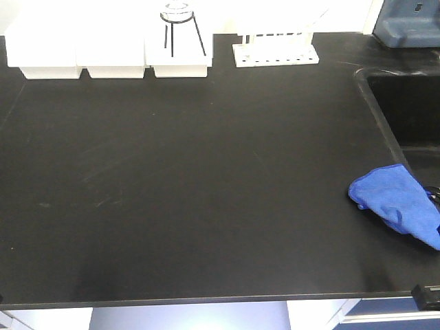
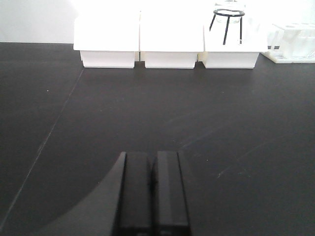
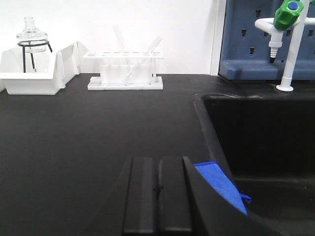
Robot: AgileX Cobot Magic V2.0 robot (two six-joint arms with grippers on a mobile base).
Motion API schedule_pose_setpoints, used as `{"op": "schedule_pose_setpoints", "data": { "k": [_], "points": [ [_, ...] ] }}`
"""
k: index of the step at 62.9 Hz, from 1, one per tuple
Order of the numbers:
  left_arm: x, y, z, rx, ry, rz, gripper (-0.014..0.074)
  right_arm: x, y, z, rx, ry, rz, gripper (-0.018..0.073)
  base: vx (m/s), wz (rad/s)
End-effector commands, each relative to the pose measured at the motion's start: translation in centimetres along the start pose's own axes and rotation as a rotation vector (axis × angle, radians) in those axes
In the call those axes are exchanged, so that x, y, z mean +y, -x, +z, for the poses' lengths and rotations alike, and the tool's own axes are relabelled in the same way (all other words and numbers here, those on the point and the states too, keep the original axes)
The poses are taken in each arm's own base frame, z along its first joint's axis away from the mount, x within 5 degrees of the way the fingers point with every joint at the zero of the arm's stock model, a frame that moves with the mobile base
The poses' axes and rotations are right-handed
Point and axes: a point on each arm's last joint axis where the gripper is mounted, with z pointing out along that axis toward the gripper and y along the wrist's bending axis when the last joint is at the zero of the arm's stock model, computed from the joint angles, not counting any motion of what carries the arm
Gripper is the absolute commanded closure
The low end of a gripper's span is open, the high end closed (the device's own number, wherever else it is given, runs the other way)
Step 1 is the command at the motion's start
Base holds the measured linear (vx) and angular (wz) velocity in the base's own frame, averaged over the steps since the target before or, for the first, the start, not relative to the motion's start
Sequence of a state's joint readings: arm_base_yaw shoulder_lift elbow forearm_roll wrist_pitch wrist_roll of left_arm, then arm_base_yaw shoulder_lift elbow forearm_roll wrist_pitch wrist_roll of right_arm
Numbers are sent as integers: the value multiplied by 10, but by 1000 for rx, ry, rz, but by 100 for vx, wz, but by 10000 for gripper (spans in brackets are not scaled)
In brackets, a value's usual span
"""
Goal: Wipe right workspace with blue cloth
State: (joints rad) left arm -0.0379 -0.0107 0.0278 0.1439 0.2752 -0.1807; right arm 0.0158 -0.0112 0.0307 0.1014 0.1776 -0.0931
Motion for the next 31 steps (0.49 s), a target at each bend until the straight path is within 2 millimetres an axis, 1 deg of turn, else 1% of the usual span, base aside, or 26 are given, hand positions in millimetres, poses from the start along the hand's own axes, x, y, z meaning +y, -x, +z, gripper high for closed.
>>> {"op": "schedule_pose_setpoints", "data": {
  "k": [1,31],
  "points": [
    [-1,-2,1,-66,-19,-6,602,-1,2,0,-73,-11,-11,567,0,0],
    [-1,-2,1,-66,-19,-6,602,-1,2,0,-73,-11,-11,567,0,0]
  ]
}}
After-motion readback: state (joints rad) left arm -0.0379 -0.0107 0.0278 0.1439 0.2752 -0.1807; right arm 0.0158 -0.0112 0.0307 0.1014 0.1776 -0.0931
